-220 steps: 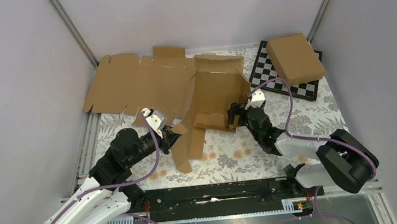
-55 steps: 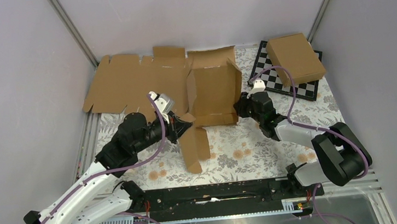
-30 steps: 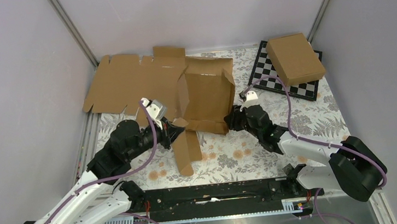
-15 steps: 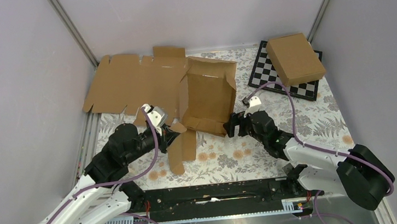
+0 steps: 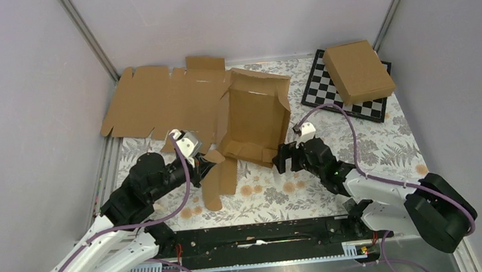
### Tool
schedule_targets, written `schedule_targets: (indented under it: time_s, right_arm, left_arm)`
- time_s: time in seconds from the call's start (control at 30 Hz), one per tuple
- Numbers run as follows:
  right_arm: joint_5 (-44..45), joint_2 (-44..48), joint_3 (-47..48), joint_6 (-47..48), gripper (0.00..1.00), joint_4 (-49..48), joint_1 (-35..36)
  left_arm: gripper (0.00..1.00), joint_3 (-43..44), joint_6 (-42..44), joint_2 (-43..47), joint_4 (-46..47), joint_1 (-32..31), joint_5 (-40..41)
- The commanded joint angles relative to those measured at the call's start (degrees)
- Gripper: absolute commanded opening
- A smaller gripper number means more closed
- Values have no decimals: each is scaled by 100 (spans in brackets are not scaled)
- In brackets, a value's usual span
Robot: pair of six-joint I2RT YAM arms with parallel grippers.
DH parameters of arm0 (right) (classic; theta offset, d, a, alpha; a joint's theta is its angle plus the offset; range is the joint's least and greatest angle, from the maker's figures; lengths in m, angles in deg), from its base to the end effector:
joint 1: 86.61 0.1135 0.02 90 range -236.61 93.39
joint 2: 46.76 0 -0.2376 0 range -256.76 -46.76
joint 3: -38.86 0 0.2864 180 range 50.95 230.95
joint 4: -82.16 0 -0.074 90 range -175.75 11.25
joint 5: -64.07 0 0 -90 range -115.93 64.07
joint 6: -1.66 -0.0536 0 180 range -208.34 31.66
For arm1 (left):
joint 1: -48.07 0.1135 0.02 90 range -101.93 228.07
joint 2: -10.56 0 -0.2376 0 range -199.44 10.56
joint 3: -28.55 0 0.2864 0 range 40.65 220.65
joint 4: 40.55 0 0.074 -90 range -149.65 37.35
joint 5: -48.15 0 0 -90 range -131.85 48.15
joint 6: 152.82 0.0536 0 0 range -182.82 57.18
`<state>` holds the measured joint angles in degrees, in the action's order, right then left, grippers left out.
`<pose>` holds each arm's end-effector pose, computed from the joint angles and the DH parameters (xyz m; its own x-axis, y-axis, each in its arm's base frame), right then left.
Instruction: Fold the paper box
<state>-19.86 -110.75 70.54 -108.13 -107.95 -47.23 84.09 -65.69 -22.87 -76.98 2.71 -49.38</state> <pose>0.2167 0.1706 0.1259 -0.4628 0.0557 -0.8847 -0.4236 0.8628 0.2759 0.1427 -0.1545 0.3207 -0.2134 0.1454 -0.9661 0.7849 0.6143 -0.0809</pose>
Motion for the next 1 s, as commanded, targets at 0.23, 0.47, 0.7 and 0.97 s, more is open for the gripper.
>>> schedule_targets:
  time_s: [0.23,0.47,0.7,0.97]
  right_arm:
    - [-974,-882,-148,629,99,-1888,33]
    - [-1124,-1113,12,688,100,-1666,34]
    - [-1133,-1108,95,648,100,-1484,33]
    - [-1445,-1166,131,594,100,-1463,31]
  left_arm:
    - [0,-81,190,153,200,10,-106]
    - [0,-48,200,75,248,10,-299]
    - [0,-20,147,-12,383,11,-441]
    - [0,21,15,-132,425,10,-601]
